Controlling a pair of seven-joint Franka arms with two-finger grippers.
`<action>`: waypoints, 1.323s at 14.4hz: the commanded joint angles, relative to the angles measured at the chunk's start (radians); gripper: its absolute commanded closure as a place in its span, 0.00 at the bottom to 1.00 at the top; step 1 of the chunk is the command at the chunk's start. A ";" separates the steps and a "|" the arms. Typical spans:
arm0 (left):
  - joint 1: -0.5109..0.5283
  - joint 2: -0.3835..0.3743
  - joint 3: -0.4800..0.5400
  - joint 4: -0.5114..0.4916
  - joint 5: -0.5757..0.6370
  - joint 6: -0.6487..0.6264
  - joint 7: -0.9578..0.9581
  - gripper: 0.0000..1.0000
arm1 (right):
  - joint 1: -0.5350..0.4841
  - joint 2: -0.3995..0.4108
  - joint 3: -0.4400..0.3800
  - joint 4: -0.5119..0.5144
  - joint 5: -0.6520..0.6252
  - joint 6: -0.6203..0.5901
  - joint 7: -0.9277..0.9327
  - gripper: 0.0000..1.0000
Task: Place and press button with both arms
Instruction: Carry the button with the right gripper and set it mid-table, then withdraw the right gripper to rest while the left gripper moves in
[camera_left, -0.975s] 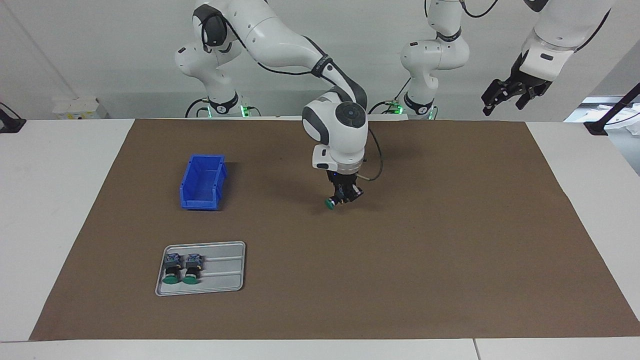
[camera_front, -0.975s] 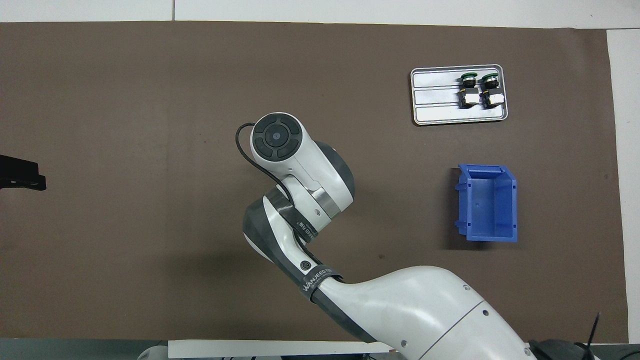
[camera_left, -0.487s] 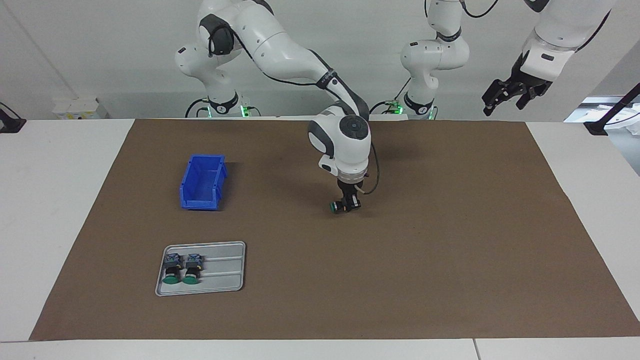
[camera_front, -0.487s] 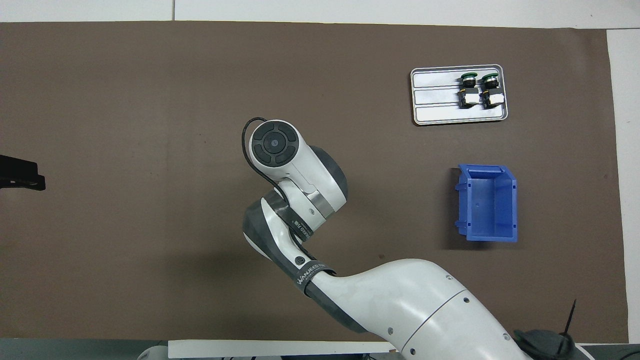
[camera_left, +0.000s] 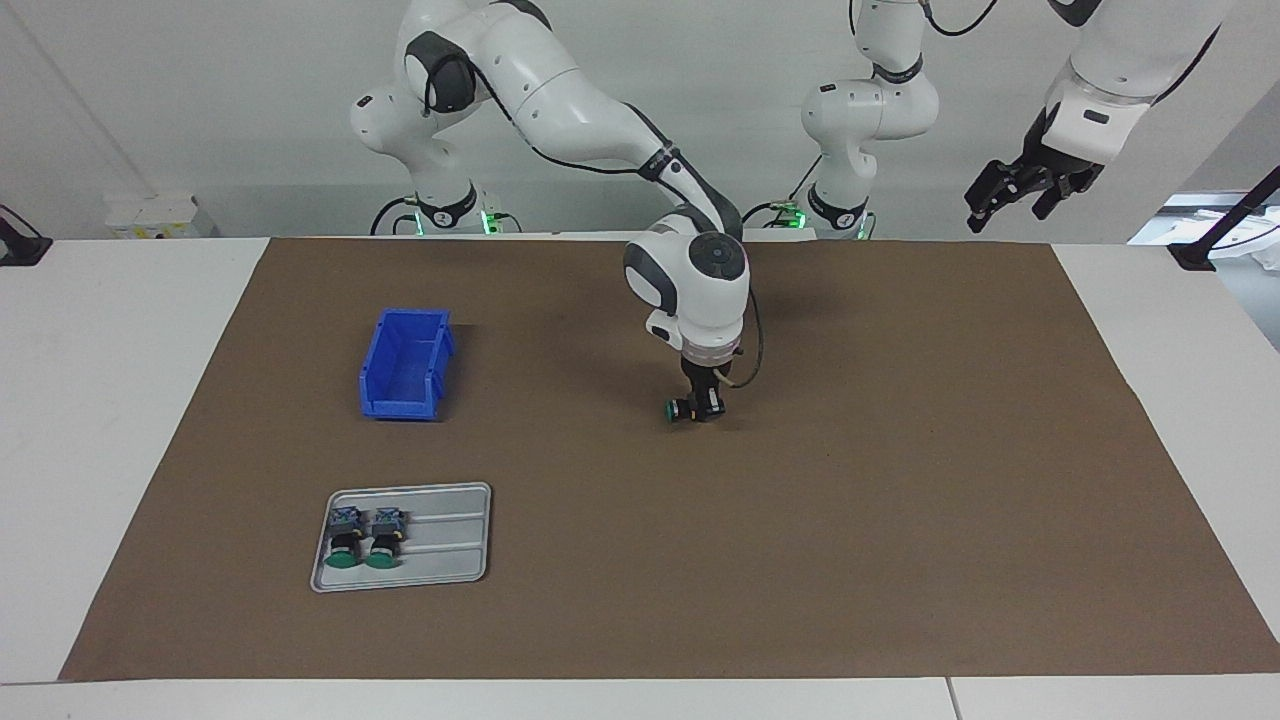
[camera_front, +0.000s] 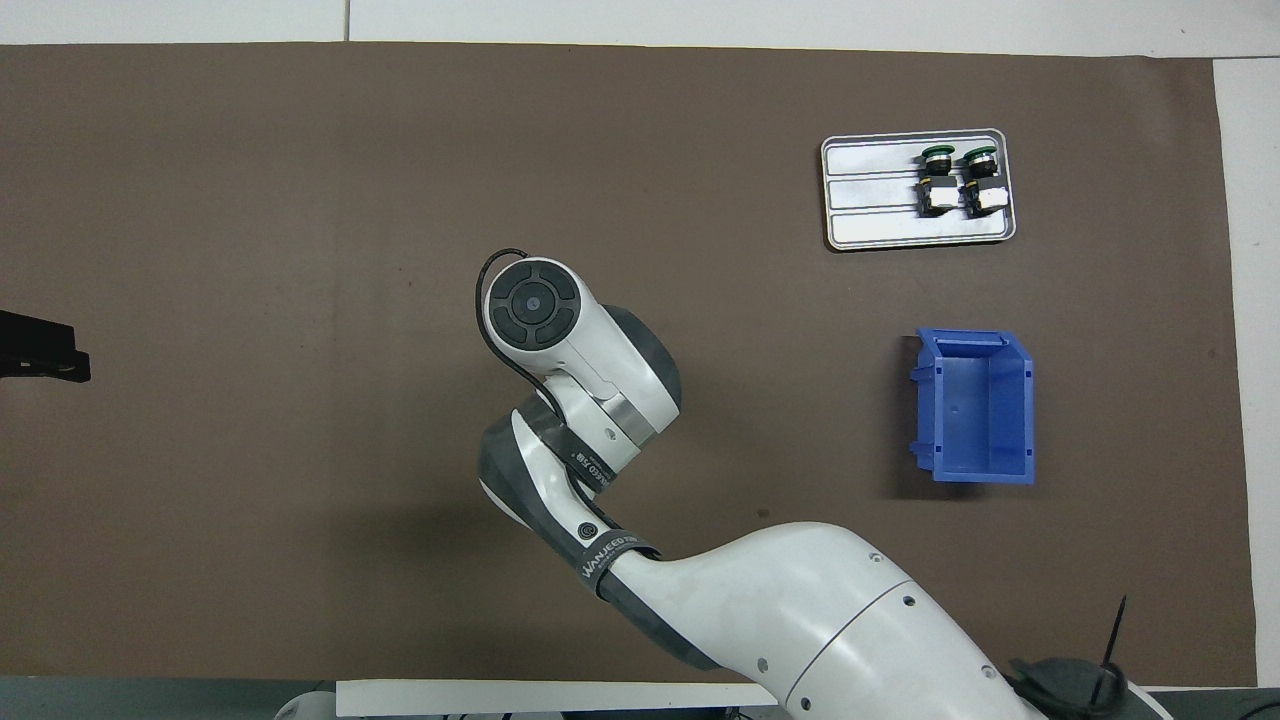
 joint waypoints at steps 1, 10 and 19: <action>0.004 -0.021 0.001 -0.020 0.014 0.000 -0.018 0.00 | -0.013 0.006 0.004 0.014 -0.068 0.004 0.015 0.01; -0.010 -0.016 -0.006 -0.027 0.014 0.000 -0.154 0.00 | -0.229 -0.362 0.004 0.006 -0.059 -0.365 -0.374 0.01; -0.137 0.063 -0.030 -0.024 0.012 0.008 -0.537 0.00 | -0.582 -0.611 0.002 -0.030 -0.056 -0.760 -1.303 0.01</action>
